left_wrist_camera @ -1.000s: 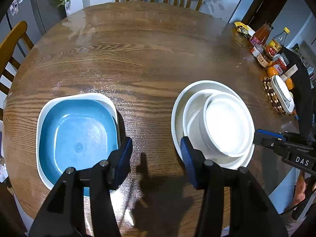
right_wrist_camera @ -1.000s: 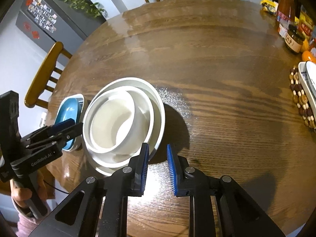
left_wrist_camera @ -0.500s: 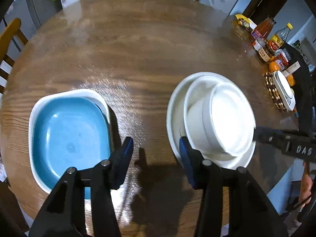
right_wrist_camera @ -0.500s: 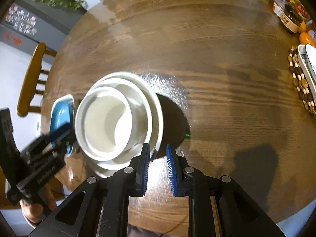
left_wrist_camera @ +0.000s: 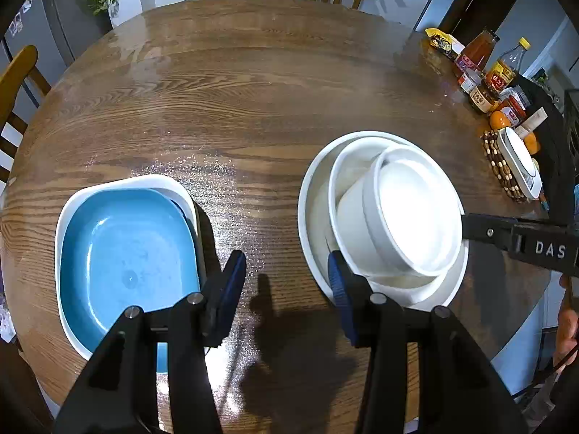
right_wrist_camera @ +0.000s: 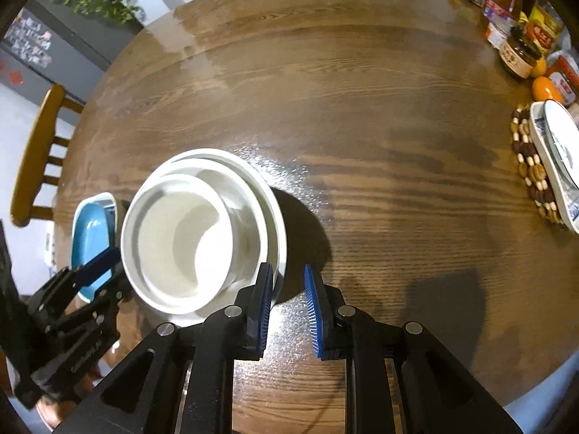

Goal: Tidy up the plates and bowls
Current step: 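Lift the nested white bowl stack with both tools off the table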

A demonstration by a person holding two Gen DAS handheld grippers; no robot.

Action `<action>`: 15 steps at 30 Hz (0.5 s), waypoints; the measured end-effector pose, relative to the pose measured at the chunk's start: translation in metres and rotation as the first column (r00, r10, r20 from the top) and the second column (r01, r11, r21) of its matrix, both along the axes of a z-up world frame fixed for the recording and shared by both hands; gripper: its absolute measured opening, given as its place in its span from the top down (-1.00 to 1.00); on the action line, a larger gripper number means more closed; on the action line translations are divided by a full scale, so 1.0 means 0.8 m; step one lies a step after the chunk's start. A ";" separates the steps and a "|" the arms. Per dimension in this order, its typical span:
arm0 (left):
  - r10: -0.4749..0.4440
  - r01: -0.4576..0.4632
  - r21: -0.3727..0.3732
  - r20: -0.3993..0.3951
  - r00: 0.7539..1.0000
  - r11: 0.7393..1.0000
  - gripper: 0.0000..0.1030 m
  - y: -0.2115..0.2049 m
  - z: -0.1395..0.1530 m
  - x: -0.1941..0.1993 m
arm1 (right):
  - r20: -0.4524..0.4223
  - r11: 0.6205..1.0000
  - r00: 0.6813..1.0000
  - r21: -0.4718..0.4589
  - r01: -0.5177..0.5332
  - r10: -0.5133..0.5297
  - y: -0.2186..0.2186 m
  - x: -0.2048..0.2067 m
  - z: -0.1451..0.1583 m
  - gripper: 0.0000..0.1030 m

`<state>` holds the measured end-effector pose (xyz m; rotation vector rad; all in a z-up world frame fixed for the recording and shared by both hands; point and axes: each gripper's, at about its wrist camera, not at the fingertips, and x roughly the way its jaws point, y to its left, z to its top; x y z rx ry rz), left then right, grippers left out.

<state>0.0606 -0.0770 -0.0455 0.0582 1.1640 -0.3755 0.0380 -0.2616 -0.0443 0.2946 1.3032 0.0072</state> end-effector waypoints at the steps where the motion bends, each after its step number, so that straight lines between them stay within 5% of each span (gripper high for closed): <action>1: 0.001 -0.001 -0.002 0.000 1.000 1.000 0.12 0.001 -0.001 0.001 | 0.001 1.000 1.000 -0.009 0.005 -0.005 0.001 0.002 0.001 0.61; 9: 0.001 -0.001 -0.008 -0.011 1.000 1.000 0.12 0.003 -0.001 0.007 | -0.081 0.998 0.996 -0.060 0.027 -0.031 0.011 0.021 -0.007 0.61; 15: 0.005 -0.006 -0.044 -0.025 1.000 0.999 0.16 0.009 -0.001 0.014 | -0.095 1.000 0.995 0.001 0.018 -0.018 0.007 0.028 -0.015 0.61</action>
